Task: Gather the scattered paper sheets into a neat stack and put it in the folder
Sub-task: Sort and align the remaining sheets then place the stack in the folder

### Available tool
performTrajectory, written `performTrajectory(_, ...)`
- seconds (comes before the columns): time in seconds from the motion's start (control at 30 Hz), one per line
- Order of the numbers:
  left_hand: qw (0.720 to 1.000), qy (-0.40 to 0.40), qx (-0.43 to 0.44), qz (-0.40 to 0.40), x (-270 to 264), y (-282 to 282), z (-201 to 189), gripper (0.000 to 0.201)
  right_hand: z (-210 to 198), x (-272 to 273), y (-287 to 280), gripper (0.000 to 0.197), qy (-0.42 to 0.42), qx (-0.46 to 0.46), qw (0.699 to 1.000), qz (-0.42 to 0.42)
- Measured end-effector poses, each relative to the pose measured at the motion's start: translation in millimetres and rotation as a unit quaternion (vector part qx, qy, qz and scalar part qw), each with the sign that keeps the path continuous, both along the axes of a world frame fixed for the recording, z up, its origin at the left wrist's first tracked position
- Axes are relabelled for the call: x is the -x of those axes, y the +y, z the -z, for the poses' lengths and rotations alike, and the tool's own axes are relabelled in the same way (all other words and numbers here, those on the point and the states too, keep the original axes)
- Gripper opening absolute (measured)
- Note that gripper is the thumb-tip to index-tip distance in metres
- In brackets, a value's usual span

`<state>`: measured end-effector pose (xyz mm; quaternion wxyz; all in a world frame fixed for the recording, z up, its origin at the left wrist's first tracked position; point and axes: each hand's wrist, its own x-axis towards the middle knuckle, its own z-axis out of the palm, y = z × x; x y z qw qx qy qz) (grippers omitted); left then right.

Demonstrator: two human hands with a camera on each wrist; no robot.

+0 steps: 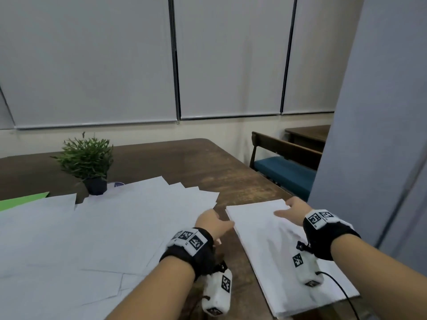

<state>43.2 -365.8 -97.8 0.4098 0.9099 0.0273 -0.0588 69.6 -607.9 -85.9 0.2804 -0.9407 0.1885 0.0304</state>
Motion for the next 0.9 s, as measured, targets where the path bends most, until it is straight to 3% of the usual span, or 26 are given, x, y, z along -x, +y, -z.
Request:
performTrajectory(0.07,0.999,-0.017,-0.005,-0.039,-9.8,44.6,-16.6,0.025,-11.1,-3.1,43.8,0.067,-0.025,-0.07,0.996,-0.044)
performTrajectory(0.13,0.995,-0.025,-0.028,-0.098,-17.6,102.2,-27.1,0.028,-14.0,-8.0,93.7,0.065,-0.016,-0.131,0.987,-0.091)
performTrajectory(0.23,0.978,-0.012,-0.083,-0.193,-23.6,197.4,-22.5,0.051,-1.7,-20.1,167.4,0.063,0.01,-0.181,0.971,-0.156)
performTrajectory(0.37,0.933,0.066,-0.219,-0.277,-18.4,291.9,7.7,0.07,17.0,-28.0,243.4,0.049,0.081,-0.205,0.96,-0.174)
performTrajectory(0.43,0.921,0.089,-0.252,-0.283,-12.6,312.3,19.3,0.075,24.0,-36.4,265.4,0.052,0.091,-0.179,0.964,-0.176)
performTrajectory(0.53,0.923,0.114,-0.27,-0.251,-12.1,324.7,31.1,0.08,32.6,-49.9,284.2,0.072,0.107,-0.091,0.973,-0.185)
performTrajectory(0.73,0.957,0.087,-0.202,-0.191,-20.0,329.4,32.5,0.068,39.8,-48.0,309.4,0.096,0.127,0.066,0.974,-0.177)
performTrajectory(0.83,0.968,0.079,-0.159,-0.176,-17.6,327.0,31.7,0.077,36.1,-43.6,313.6,0.086,0.126,0.116,0.966,-0.194)
performTrajectory(0.9,0.974,0.076,-0.142,-0.158,-14.8,324.9,32.1,0.072,33.5,-44.1,309.6,0.077,0.125,0.121,0.962,-0.209)
